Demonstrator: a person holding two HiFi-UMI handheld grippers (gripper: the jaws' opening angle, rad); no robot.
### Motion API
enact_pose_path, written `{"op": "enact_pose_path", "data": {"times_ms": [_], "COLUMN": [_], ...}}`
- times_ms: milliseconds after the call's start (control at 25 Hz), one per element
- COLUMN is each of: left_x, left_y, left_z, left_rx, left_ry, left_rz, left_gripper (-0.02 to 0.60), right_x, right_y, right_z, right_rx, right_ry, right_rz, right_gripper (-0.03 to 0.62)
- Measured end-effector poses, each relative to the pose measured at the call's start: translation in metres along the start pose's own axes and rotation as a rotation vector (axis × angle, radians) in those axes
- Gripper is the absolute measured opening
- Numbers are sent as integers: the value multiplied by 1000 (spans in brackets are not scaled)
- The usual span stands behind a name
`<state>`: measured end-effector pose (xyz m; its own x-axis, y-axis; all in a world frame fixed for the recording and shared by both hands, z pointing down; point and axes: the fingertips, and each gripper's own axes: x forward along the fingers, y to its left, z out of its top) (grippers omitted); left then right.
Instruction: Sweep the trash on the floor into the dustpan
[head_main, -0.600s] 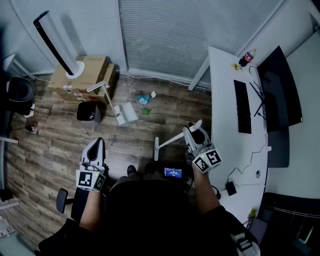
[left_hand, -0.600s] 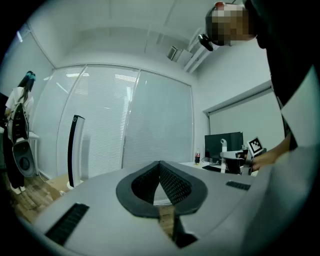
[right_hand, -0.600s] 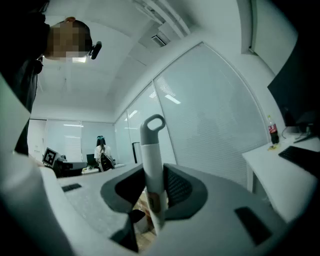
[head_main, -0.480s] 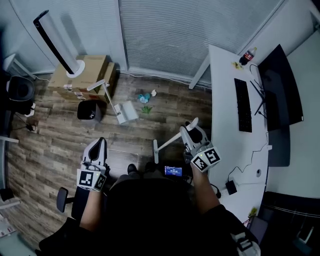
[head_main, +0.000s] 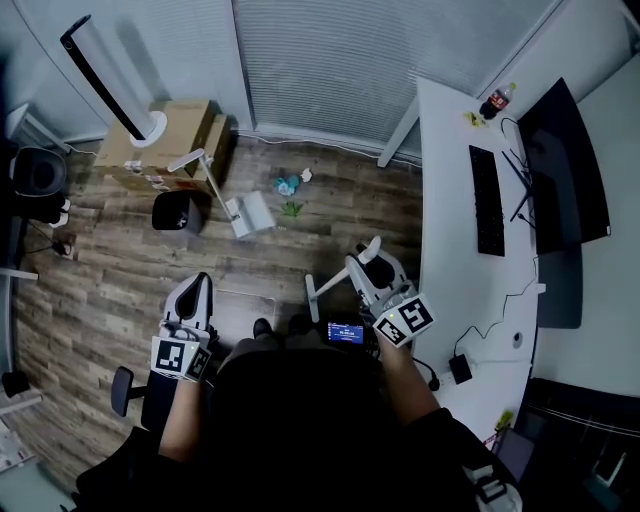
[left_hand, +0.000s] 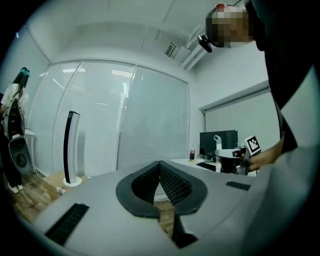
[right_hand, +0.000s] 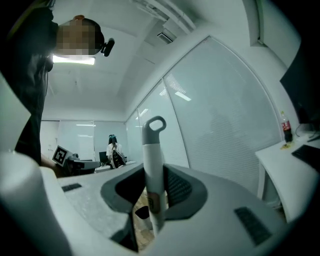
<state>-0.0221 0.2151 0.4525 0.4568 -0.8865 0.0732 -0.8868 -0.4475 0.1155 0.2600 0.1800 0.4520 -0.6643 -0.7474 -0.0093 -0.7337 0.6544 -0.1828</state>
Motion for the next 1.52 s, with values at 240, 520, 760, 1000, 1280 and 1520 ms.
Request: {"op": "enact_pose_path", "data": {"times_ms": [240, 520, 760, 1000, 1280, 1520], "left_x": [3, 5, -1, -11, -4, 3], "left_y": [-6, -8, -12, -6, 1, 6], "left_z": [-3, -2, 36, 36, 17, 17], "left_rx": [-10, -31, -143, -127, -122, -102], "left_ry": [-3, -4, -124, -116, -50, -28], "left_rz": [43, 77, 60, 75, 71, 66], "left_gripper": [-5, -5, -5, -5, -5, -5], "right_x": [-6, -17, -25, -24, -17, -13], "right_y": [-7, -21, -41, -50, -48, -48], "right_z": [0, 5, 12, 7, -1, -3], "right_rx": [-45, -55, -24, 10, 46, 56], "right_ry": [19, -2, -43, -39, -12, -14], "right_rz": [-36, -44, -64, -96, -88, -76], "right_gripper": [106, 107, 109, 109, 109, 109]}}
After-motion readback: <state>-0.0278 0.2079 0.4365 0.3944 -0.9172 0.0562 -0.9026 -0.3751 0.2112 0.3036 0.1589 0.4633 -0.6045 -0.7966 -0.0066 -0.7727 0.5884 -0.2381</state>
